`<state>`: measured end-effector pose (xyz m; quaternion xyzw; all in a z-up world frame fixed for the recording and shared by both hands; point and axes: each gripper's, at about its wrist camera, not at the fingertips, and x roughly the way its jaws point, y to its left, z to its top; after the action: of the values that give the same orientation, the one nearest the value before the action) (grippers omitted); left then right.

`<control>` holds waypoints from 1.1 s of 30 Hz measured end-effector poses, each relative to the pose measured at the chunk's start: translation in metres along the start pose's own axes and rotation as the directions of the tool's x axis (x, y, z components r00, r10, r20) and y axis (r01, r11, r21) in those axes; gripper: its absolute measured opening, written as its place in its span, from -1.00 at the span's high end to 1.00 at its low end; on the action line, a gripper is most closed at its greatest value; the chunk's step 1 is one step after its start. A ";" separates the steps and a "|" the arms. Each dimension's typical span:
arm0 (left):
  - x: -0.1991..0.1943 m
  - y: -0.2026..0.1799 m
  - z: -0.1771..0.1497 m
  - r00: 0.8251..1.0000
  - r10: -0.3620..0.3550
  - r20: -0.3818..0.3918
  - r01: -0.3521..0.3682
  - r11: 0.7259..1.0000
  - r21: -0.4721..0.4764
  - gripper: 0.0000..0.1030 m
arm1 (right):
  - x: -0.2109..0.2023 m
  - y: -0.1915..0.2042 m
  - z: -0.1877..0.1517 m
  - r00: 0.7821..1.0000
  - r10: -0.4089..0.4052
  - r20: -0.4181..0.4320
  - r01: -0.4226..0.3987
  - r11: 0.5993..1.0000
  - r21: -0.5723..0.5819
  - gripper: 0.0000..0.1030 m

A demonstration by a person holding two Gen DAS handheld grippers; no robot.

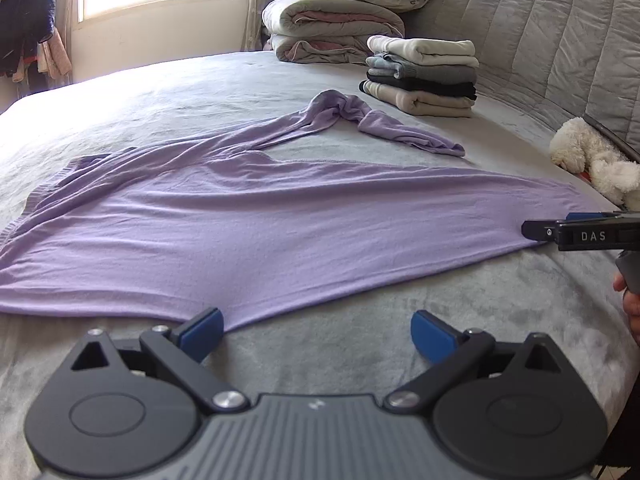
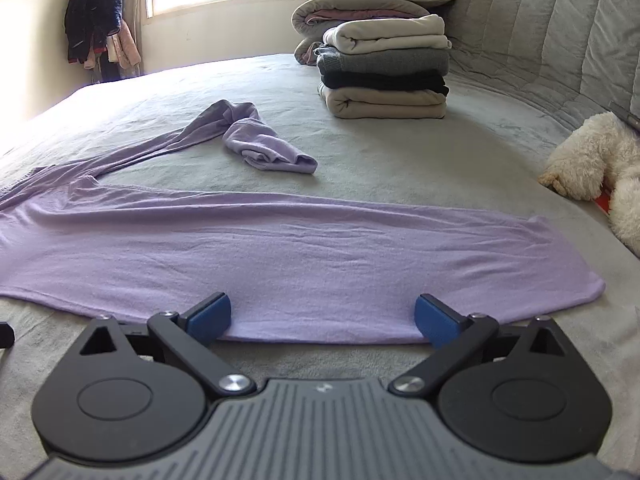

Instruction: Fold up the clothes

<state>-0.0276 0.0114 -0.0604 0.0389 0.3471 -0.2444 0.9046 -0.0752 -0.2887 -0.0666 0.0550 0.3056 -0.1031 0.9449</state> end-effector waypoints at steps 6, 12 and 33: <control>-0.023 0.047 -0.010 0.993 -0.072 0.097 0.103 0.925 -0.365 -0.93 | -0.019 0.008 -0.013 0.999 0.032 -0.011 -0.031 0.995 0.090 -0.95; -0.031 0.094 -0.032 0.976 0.060 0.208 0.104 0.712 -0.694 -0.13 | -0.032 -0.004 -0.020 0.993 0.095 0.068 -0.112 0.936 0.332 -0.75; -0.020 0.120 -0.037 0.921 0.341 0.188 -0.020 0.523 -0.852 0.99 | -0.012 -0.033 -0.027 0.991 0.034 0.130 -0.111 0.754 0.647 1.00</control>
<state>-0.0063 0.1342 -0.0872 -0.4024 0.2574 0.0449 0.8774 -0.1075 -0.3139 -0.0821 0.3870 0.1959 -0.1693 0.8850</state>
